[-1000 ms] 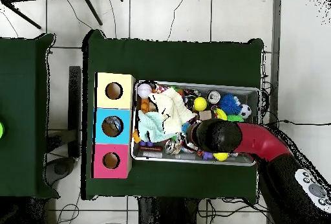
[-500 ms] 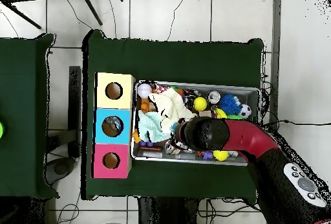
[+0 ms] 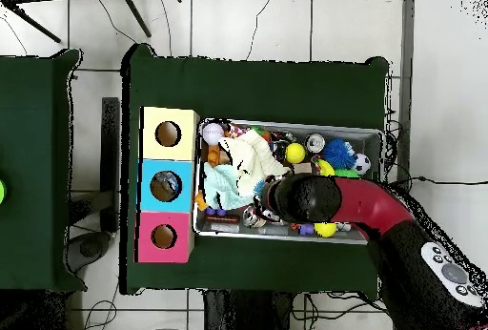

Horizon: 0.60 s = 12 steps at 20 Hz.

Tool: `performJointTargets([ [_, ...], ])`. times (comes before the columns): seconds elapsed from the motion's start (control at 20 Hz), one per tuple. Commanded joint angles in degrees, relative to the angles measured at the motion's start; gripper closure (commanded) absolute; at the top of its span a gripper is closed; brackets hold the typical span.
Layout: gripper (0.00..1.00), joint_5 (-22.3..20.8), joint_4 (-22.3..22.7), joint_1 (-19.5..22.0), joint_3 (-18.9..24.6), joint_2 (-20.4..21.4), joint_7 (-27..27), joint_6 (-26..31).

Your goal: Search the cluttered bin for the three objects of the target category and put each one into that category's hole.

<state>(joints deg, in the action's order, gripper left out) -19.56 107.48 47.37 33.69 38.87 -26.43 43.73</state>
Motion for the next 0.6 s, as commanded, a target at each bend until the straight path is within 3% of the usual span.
performJointTargets([
  [0.05, 1.00, -4.0, -4.3, 0.4, -2.8, -1.5, -3.8, 2.2],
  [0.35, 1.00, -8.9, -8.8, -0.2, -6.1, -1.6, -1.9, 6.2],
  [0.6, 1.00, -12.0, -11.6, 0.4, -6.6, -2.8, 0.4, 5.6],
])
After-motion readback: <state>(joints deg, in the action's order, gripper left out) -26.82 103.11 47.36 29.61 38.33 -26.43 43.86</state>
